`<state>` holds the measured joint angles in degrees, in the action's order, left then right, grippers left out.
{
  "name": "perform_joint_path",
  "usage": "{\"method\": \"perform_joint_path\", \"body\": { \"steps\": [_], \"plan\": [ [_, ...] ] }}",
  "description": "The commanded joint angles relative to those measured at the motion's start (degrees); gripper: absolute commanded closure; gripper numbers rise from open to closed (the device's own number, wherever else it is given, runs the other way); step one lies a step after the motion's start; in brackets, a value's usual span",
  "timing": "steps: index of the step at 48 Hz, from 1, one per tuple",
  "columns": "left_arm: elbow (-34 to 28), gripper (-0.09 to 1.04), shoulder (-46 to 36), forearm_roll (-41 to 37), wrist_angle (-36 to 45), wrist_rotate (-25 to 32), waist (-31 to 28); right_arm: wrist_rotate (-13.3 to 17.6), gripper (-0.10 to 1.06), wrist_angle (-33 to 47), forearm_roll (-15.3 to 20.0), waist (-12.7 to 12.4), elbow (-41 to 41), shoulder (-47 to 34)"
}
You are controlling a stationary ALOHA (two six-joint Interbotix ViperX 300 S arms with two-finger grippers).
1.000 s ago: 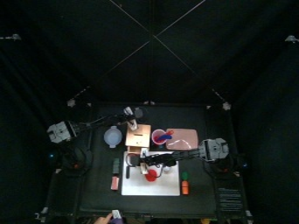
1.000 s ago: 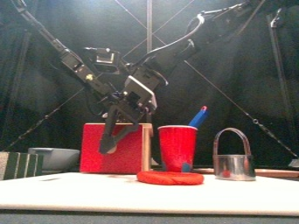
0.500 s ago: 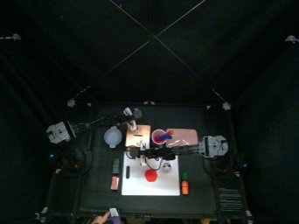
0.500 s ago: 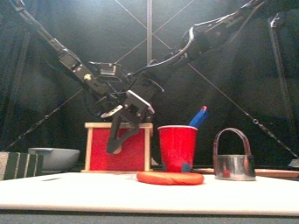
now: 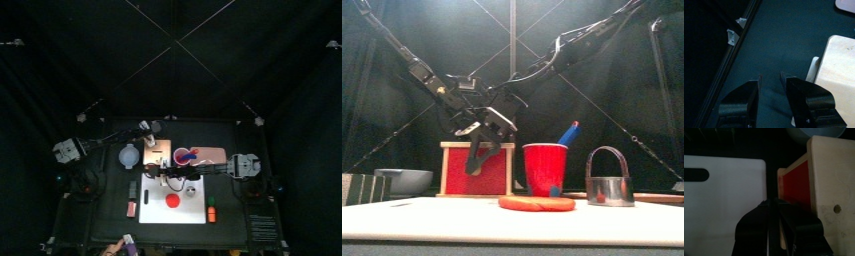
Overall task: Get the cutter from the drawer then cut the dough then place the extra dough in the bowl
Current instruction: Cut the dough
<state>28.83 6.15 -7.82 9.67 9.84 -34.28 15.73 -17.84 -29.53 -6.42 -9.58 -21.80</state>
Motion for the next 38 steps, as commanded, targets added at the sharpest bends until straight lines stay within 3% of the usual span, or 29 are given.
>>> {"method": "perform_joint_path", "body": {
  "steps": [1,10,29,38],
  "plan": [
    [-0.4,0.18,-0.6,0.0,0.1,0.1,0.6,-0.2,0.36,0.4,-0.4,-2.5,2.2,1.8],
    [-1.0,0.18,-1.1,0.0,-0.7,0.1,0.6,0.2,0.36,0.1,0.2,-1.6,2.9,1.7],
    [0.3,0.18,-9.2,0.1,-1.6,-0.3,0.4,0.7,0.36,-4.7,4.0,8.9,-0.1,8.6],
    [3.7,0.18,-15.9,0.3,-4.0,-0.6,0.6,0.9,0.36,-8.3,7.3,11.7,-4.9,15.7]
  ]
}}
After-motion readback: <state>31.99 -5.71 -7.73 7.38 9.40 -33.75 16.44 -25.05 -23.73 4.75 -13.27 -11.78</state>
